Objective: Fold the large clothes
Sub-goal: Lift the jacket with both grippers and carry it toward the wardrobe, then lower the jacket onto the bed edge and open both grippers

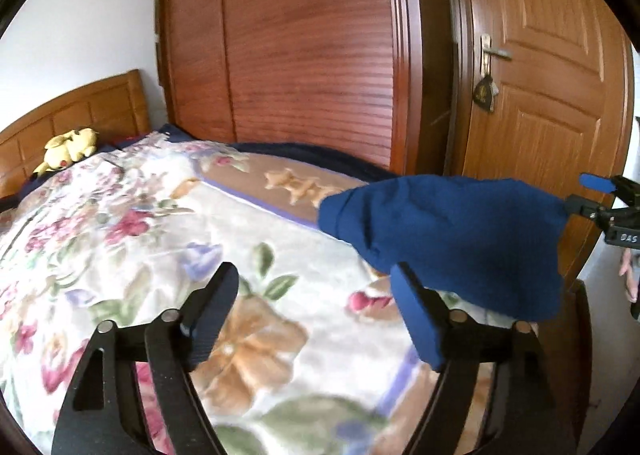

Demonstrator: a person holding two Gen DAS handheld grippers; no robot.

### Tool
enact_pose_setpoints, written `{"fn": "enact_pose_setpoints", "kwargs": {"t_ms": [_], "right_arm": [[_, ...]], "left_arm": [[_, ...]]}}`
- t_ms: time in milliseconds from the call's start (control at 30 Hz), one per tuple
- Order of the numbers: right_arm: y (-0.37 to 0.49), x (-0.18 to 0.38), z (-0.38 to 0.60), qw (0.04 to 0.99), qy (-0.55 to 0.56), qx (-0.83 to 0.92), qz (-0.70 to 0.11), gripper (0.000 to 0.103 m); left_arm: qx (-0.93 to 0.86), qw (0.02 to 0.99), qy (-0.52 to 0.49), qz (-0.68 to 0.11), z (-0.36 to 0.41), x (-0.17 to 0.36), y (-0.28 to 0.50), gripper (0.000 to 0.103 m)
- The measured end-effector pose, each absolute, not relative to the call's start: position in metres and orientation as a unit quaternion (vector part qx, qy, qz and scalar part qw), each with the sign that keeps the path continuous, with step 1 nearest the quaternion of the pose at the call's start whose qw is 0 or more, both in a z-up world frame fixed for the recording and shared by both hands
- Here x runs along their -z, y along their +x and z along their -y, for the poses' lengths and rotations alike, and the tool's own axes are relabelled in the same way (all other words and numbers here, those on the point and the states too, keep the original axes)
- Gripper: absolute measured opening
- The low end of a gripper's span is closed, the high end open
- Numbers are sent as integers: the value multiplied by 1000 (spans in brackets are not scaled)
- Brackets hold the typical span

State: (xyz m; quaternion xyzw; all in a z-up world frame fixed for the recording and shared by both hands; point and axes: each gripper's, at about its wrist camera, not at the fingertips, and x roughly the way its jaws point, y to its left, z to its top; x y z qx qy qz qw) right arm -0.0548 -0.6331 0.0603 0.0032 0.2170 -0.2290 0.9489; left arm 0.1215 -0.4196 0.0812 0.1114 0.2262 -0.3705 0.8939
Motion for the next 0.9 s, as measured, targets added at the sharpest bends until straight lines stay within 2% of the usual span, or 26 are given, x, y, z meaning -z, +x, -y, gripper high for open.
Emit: {"fn": "enact_pose_setpoints", "kwargs": {"t_ms": [200, 567, 900], "right_arm": [[-71, -77, 565, 968, 13, 163, -189, 85], [-77, -102, 421, 989, 14, 22, -142, 85], [-64, -76, 351, 988, 21, -53, -141, 85]], "left_arm": [[342, 910, 114, -204, 353, -99, 91, 88], [260, 946, 90, -172, 228, -113, 41, 88], [178, 965, 75, -178, 135, -87, 19, 88]]}}
